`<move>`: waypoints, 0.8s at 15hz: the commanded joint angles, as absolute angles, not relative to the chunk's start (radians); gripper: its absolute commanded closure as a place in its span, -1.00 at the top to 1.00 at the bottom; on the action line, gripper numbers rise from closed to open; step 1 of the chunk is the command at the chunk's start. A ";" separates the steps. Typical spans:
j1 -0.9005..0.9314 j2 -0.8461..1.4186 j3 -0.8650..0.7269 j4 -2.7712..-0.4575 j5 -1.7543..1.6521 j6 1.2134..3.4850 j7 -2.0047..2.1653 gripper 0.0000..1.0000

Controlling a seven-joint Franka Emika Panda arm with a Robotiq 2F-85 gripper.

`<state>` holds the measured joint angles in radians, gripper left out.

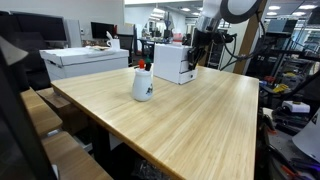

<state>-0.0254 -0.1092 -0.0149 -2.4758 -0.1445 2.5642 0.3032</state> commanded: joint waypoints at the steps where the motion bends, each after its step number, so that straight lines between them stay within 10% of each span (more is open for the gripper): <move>1: -0.020 -0.154 -0.010 -2.549 -0.068 2.531 0.259 -0.83; 12: -0.021 -0.184 0.001 -2.534 -0.037 2.323 0.263 -0.83</move>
